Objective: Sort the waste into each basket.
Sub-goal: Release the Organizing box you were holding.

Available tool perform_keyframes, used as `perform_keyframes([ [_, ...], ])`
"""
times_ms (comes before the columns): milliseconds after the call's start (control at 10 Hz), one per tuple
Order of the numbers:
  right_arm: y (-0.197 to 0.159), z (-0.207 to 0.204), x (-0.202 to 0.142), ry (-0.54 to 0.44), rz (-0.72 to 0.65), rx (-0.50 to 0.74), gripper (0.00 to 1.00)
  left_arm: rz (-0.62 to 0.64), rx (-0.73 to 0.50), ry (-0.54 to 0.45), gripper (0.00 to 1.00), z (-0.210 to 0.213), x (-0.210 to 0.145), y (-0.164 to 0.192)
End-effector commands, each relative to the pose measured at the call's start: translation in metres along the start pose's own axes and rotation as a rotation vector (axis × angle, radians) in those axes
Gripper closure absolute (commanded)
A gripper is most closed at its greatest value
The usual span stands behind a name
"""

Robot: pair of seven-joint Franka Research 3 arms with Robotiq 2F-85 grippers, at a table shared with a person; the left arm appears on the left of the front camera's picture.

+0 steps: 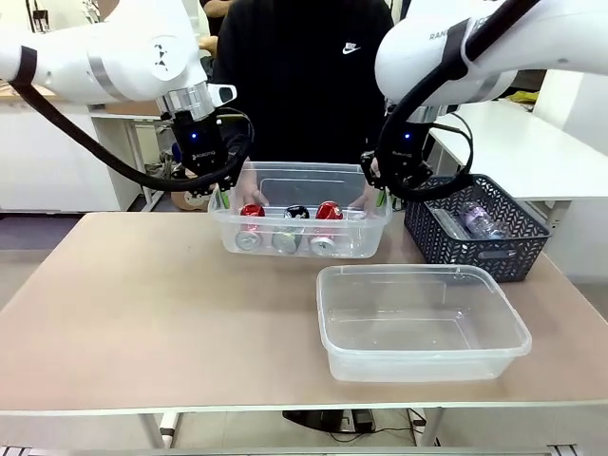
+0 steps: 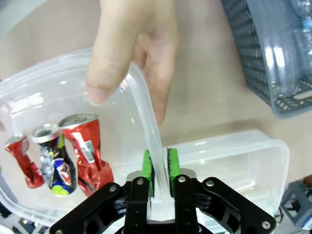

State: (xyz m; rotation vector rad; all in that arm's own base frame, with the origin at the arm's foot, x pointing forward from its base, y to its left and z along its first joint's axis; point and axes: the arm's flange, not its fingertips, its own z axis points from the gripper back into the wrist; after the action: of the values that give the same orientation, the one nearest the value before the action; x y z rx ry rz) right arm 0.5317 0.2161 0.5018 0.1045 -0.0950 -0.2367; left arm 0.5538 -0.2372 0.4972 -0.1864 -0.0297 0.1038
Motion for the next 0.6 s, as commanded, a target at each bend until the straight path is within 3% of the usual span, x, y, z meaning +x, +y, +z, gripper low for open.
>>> perform_keyframes([
  [0, -0.013, 0.015, -0.011, -0.062, -0.017, 0.026, 0.12, -0.009, 0.004, -0.054, 0.0, 0.016, -0.01, 0.001],
  [100, -0.018, 0.024, -0.014, -0.117, -0.009, 0.07, 0.0, -0.002, 0.005, -0.083, 0.0, 0.024, -0.016, 0.005],
  [200, -0.023, 0.032, -0.015, -0.197, -0.012, 0.127, 0.0, -0.006, -0.015, -0.109, 0.0, 0.034, -0.021, 0.009],
  [300, -0.028, 0.038, -0.016, -0.268, -0.018, 0.178, 0.0, 0.001, -0.045, -0.17, 0.11, 0.043, -0.025, 0.013],
  [400, -0.031, 0.041, -0.017, -0.33, -0.004, 0.233, 0.06, -0.01, -0.112, -0.233, 0.02, 0.051, -0.03, 0.016],
  [500, -0.035, 0.043, -0.019, -0.362, -0.004, 0.258, 0.0, -0.028, -0.156, -0.265, 0.0, 0.054, -0.033, 0.018],
])
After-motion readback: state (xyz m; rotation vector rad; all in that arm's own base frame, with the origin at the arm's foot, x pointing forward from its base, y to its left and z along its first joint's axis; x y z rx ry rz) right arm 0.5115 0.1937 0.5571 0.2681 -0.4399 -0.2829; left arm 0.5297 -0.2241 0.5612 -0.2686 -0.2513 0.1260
